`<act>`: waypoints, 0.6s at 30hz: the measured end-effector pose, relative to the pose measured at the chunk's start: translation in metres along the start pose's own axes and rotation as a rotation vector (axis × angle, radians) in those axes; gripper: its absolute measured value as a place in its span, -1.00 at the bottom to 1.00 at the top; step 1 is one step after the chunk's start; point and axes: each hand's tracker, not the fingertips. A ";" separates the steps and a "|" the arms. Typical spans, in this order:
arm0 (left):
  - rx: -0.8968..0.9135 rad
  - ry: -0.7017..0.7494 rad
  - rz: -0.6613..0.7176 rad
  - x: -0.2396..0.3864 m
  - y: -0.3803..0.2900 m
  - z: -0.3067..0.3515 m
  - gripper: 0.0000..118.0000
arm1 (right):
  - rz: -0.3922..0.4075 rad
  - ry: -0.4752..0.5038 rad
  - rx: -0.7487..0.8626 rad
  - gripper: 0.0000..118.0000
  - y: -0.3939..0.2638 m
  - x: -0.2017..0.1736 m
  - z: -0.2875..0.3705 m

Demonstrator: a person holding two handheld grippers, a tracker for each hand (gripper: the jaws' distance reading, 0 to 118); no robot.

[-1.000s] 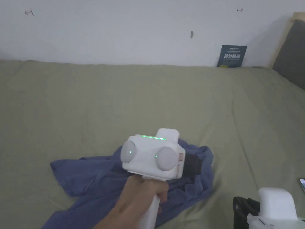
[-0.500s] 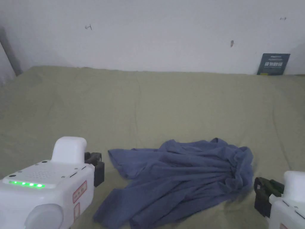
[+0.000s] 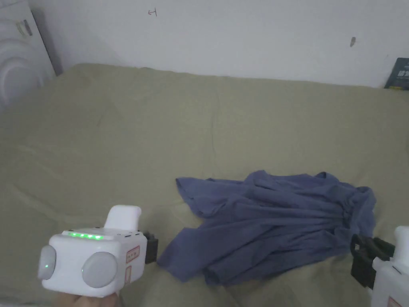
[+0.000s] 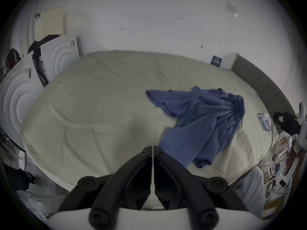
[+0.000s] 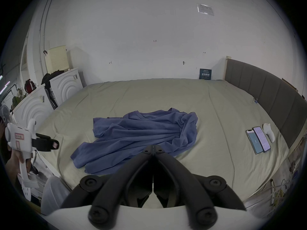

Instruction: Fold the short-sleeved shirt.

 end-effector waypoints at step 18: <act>-0.107 0.062 -0.160 0.044 0.016 -0.067 -0.98 | 0.023 0.050 -0.093 -1.00 -0.009 -0.008 -0.031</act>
